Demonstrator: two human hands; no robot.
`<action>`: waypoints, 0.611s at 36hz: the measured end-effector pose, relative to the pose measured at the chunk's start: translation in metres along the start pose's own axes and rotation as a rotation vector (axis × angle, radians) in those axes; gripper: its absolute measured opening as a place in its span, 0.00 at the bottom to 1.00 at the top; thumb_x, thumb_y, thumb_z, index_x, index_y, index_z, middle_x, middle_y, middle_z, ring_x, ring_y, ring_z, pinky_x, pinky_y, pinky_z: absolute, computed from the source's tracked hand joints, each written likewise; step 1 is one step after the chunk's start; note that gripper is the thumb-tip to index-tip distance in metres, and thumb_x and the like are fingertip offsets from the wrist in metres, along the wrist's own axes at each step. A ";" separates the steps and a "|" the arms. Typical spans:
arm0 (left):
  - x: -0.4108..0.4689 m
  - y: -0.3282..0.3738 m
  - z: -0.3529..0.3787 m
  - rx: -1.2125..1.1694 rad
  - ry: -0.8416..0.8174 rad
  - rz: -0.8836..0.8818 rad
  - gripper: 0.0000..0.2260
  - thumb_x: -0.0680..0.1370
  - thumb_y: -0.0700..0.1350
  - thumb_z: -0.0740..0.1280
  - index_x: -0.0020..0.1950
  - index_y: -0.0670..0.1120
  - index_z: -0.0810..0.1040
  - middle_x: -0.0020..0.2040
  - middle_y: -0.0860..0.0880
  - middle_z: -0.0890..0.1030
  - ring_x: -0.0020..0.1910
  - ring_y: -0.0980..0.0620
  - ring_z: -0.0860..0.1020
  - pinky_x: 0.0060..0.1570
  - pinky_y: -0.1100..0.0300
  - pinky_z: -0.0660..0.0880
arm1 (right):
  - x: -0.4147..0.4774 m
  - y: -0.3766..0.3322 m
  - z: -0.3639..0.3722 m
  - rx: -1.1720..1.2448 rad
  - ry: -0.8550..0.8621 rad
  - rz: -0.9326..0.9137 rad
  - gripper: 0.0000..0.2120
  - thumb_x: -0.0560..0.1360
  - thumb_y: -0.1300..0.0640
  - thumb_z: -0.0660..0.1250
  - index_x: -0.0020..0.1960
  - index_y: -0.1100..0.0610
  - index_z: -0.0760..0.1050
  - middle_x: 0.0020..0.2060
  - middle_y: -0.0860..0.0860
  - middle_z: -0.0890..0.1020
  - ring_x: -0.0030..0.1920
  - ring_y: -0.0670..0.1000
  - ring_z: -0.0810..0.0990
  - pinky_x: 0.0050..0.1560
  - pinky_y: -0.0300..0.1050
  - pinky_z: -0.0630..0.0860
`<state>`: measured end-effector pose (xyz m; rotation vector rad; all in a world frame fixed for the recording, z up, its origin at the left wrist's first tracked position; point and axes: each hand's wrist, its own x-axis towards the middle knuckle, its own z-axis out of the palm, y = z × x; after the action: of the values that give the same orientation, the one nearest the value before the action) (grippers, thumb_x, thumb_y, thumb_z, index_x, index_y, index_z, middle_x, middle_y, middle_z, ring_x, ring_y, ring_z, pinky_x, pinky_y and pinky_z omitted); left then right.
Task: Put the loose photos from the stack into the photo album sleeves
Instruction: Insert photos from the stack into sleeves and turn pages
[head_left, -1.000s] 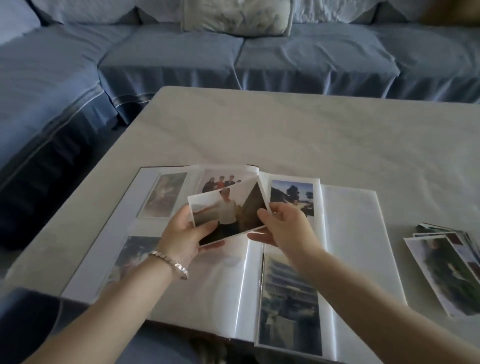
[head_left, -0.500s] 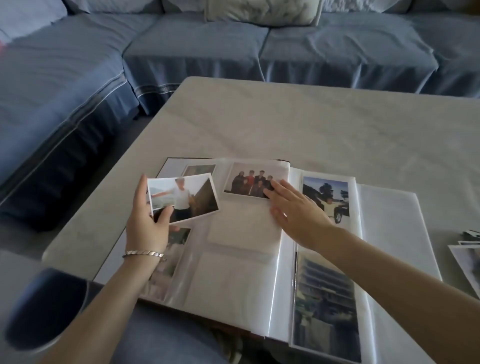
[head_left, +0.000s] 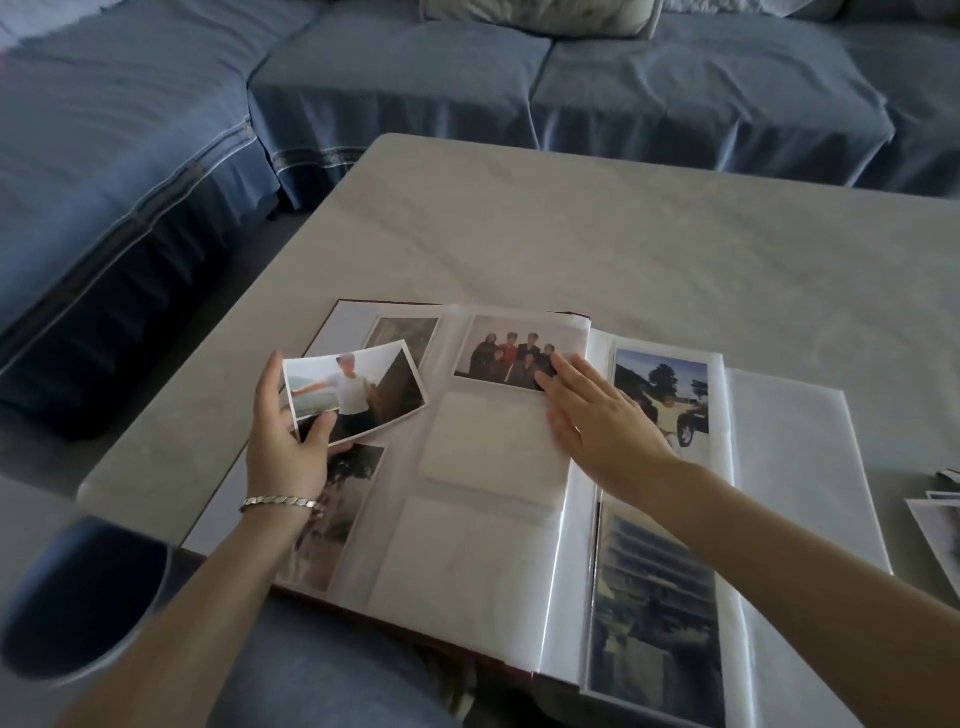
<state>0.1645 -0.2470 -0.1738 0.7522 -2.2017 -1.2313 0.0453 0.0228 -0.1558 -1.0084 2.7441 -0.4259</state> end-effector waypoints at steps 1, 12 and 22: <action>-0.001 0.000 0.000 -0.012 -0.019 -0.015 0.35 0.73 0.30 0.67 0.76 0.47 0.56 0.71 0.43 0.68 0.66 0.45 0.71 0.49 0.74 0.71 | 0.000 0.000 0.000 0.003 -0.001 0.001 0.23 0.82 0.50 0.46 0.76 0.49 0.51 0.76 0.45 0.47 0.75 0.45 0.41 0.73 0.42 0.44; 0.025 -0.001 -0.027 -0.071 -0.481 -0.392 0.31 0.73 0.31 0.68 0.70 0.54 0.66 0.56 0.46 0.80 0.52 0.48 0.79 0.48 0.56 0.77 | 0.000 0.000 0.001 0.028 0.004 0.003 0.22 0.82 0.50 0.46 0.76 0.49 0.52 0.76 0.46 0.48 0.75 0.45 0.41 0.73 0.43 0.44; 0.032 0.016 -0.027 0.100 -0.540 -0.258 0.32 0.72 0.34 0.71 0.69 0.58 0.66 0.42 0.55 0.83 0.46 0.58 0.81 0.49 0.62 0.74 | 0.001 0.000 0.000 0.026 -0.009 0.007 0.23 0.82 0.50 0.46 0.76 0.49 0.52 0.76 0.46 0.48 0.75 0.45 0.41 0.72 0.43 0.44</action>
<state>0.1559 -0.2775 -0.1420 0.8374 -2.6758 -1.6099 0.0446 0.0218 -0.1562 -0.9919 2.7263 -0.4536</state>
